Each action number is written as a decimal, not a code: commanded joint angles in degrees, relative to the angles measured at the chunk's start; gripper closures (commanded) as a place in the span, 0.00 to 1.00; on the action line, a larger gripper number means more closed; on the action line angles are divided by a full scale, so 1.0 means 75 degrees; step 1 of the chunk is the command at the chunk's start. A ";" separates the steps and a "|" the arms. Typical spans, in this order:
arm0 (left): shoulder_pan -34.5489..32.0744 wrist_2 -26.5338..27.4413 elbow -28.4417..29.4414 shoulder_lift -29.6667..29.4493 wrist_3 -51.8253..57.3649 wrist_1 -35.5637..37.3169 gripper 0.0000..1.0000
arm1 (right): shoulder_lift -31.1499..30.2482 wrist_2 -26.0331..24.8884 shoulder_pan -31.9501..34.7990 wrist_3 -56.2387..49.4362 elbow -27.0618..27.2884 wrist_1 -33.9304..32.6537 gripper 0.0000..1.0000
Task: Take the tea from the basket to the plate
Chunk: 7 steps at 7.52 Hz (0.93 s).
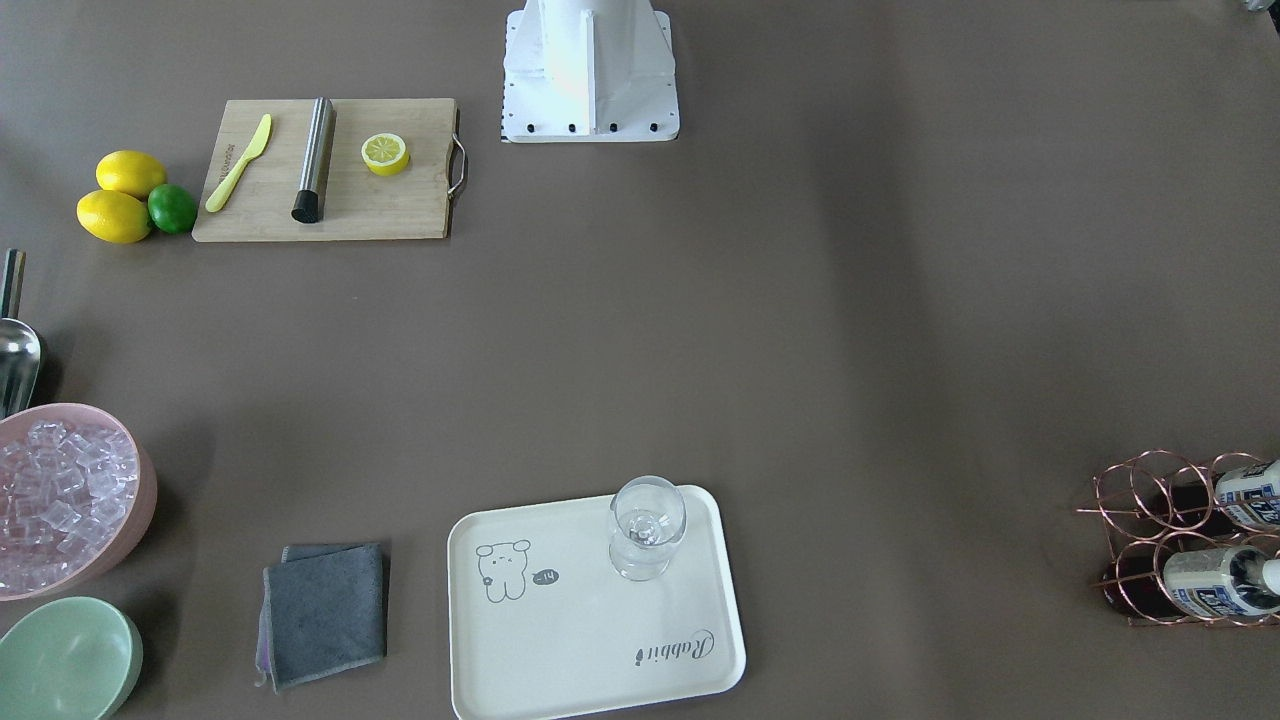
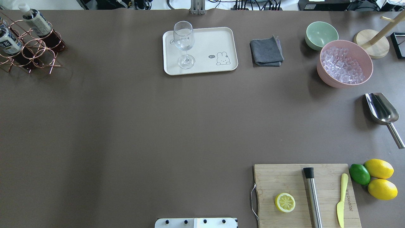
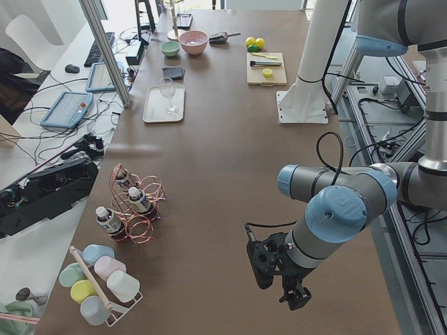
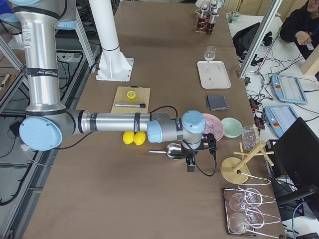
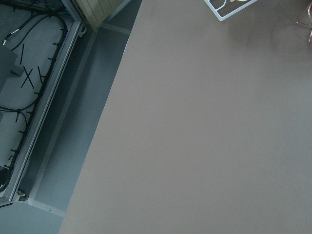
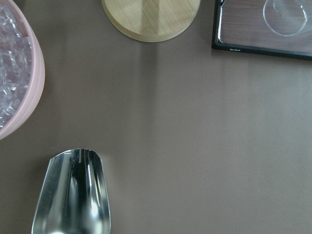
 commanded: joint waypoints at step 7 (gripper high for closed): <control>0.2905 -0.1323 0.1413 -0.2865 -0.3090 0.0031 0.02 | -0.0032 0.0129 0.0004 0.0509 0.0059 0.0010 0.00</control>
